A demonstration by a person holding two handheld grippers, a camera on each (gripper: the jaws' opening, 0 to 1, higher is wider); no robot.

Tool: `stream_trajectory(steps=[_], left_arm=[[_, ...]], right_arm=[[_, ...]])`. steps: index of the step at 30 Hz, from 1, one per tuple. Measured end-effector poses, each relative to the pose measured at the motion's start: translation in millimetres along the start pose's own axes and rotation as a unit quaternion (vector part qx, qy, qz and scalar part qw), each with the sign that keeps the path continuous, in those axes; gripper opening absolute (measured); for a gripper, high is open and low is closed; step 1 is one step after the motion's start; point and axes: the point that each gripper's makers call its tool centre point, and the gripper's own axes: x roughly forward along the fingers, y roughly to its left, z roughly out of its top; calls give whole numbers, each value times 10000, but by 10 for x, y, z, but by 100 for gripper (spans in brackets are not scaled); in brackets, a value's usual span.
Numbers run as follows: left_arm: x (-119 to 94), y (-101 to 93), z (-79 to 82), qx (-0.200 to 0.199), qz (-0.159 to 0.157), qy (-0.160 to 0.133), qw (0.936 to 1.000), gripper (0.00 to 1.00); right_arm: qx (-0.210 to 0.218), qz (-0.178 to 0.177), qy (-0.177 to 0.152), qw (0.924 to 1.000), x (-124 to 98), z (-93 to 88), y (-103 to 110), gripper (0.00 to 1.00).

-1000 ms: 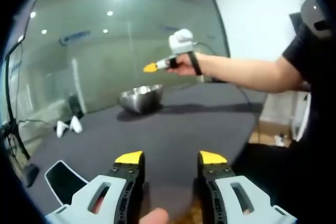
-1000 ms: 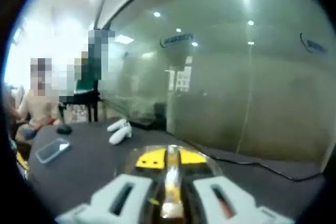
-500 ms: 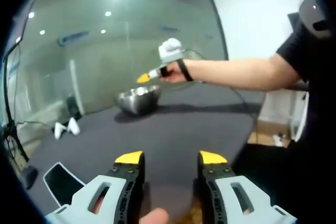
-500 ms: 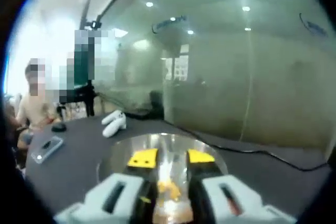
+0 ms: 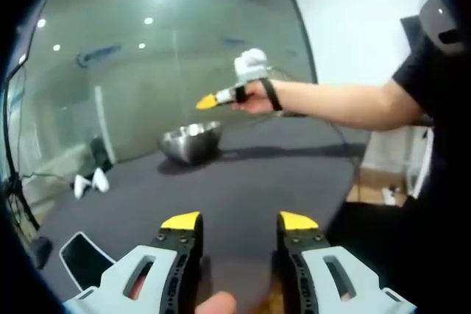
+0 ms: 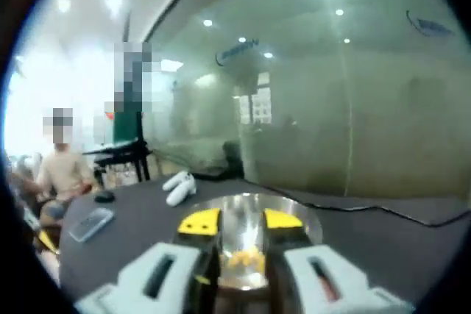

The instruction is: Pick up the QQ candy scattered on the table and place it into the stainless steel bowl on the table

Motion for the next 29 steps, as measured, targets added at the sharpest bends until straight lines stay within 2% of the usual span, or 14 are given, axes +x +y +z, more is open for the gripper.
stream_trajectory(steps=[3,7,12,17,21,29], left_arm=[[12,7,28,10,9,-34,10000,42],[39,11,66,23,6,-83,10000,42],[81,36,86,48,-10,-116,9999,42],[159,55,123,47,2,-193,9998,42],[194,26,102,248,37,-82,9997,42],[184,55,96,178,82,-164,9997,42]], right_arm=[[-218,98,-226,9995,-198,35,75,22],[-393,338,-166,9985,-448,-59,190,26],[-270,371,-229,9987,-850,-163,235,26],[-77,103,-455,9989,-1165,-240,139,25],[-17,82,-531,9986,-1436,-328,132,25],[-185,-143,-448,9987,-2104,-587,241,26]])
